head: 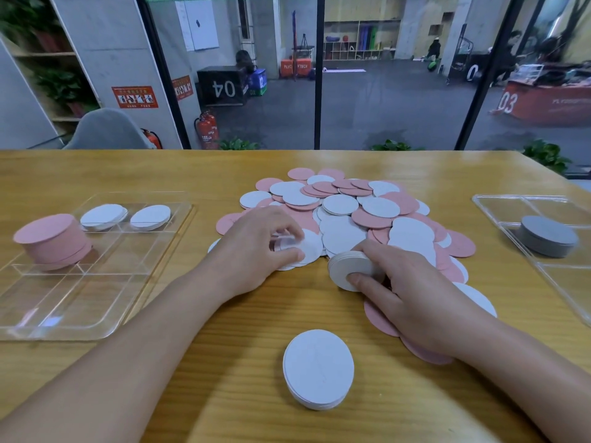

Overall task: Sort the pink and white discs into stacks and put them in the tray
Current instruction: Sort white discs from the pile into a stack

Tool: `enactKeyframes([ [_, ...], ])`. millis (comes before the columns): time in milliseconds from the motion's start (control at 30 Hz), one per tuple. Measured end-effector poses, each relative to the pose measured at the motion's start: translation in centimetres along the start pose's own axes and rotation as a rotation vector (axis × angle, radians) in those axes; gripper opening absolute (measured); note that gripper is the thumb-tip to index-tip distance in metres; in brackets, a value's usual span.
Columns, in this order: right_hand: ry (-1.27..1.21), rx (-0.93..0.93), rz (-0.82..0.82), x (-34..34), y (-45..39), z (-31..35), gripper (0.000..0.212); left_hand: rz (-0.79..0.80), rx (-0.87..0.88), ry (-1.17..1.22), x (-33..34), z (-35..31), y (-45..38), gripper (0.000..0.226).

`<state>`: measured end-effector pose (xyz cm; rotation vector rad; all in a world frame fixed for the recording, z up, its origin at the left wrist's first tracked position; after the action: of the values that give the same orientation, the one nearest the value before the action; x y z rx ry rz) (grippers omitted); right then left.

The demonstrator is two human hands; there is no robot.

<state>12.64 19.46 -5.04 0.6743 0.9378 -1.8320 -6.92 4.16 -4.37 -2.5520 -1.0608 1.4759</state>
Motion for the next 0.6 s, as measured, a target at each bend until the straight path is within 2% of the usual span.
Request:
enactKeyframes([
  [67,-0.001,-0.005,-0.004,0.1,0.0,-0.1,0.025,0.043,-0.04,-0.094,0.3,0.3,-0.1,0.047],
  [100,-0.001,-0.004,-0.006,0.1,0.0,-0.2,0.025,0.06,-0.06,-0.146,0.3,0.3,-0.1,0.051],
  [200,-0.002,-0.008,-0.011,0.1,0.0,-0.3,0.026,0.071,-0.051,-0.218,0.4,0.0,-0.1,0.046],
  [333,-0.004,0.006,-0.001,0.1,0.0,-0.5,0.022,0.013,-0.004,-0.227,-0.1,-0.4,-0.1,0.051],
  [500,-0.009,0.007,0.007,0.0,0.0,-0.5,0.02,-0.03,-0.113,0.197,-0.6,0.0,-0.1,0.033],
  [600,-0.015,0.002,0.006,-0.1,0.0,-0.5,0.019,-0.083,-0.093,0.282,-1.1,-0.5,-0.1,0.01],
])
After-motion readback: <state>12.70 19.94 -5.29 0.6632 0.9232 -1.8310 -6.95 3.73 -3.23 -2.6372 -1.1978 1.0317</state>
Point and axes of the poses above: each hand's wrist, its own y-axis away from the middle knuckle, its own x-axis out of the palm, z = x × y, the point moved 6 cm from there along -y, towards the middle knuckle, and after that the axes turned 4 degrees about -z, right-handed, at the moved point
